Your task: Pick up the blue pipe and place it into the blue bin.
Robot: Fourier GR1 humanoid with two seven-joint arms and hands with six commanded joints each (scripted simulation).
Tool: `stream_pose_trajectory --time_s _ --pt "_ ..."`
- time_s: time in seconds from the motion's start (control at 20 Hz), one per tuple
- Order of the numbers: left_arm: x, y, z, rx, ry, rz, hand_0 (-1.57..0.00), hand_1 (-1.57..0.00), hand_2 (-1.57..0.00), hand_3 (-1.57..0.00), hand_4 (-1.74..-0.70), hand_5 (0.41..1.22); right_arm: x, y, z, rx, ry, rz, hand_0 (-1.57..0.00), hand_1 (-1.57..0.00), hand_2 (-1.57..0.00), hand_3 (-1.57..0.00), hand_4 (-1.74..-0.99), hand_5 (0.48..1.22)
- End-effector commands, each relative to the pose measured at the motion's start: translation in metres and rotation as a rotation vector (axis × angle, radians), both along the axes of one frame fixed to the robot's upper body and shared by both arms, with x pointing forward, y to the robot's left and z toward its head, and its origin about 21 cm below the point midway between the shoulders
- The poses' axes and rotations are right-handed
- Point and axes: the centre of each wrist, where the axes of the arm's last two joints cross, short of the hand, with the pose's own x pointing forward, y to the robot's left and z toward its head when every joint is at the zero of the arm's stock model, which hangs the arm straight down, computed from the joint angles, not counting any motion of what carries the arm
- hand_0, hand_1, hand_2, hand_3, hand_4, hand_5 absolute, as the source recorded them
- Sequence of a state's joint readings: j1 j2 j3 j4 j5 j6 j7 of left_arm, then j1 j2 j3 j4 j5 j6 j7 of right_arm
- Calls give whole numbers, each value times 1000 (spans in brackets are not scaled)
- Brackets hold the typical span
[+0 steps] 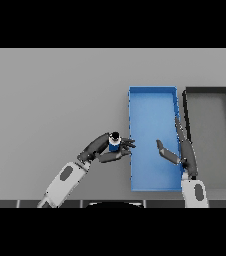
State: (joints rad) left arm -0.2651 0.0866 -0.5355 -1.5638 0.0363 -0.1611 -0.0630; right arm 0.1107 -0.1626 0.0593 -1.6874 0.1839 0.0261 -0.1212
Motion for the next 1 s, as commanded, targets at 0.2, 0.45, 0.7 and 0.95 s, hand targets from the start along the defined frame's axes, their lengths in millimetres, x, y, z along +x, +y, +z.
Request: stream_pose_trajectory --time_s 0.2,0.45,0.7,0.95 --pt "0 -1 -2 -4 -9 1 -1570 -1570 -1570 -1570 -1466 1220 -55 23 -13 13 -8 -198 1 1 1 1 -1188 643" --pt "0 -3 1 -4 -5 -15 -1571 -1571 -1571 -1571 -1467 1221 -68 28 8 160 -94 -143 1 -12 -67 0 -1198 641" --pt "0 -5 -1 -1 -2 -18 -1571 -1571 -1571 -1571 -1467 1221 -52 19 65 252 -56 182 1 -18 -117 0 -1228 588" --pt "3 -1 3 19 -6 -23 -1571 -1571 -1571 -1571 -1467 1221 -27 37 98 140 44 375 1 -5 -90 1 -1270 558"
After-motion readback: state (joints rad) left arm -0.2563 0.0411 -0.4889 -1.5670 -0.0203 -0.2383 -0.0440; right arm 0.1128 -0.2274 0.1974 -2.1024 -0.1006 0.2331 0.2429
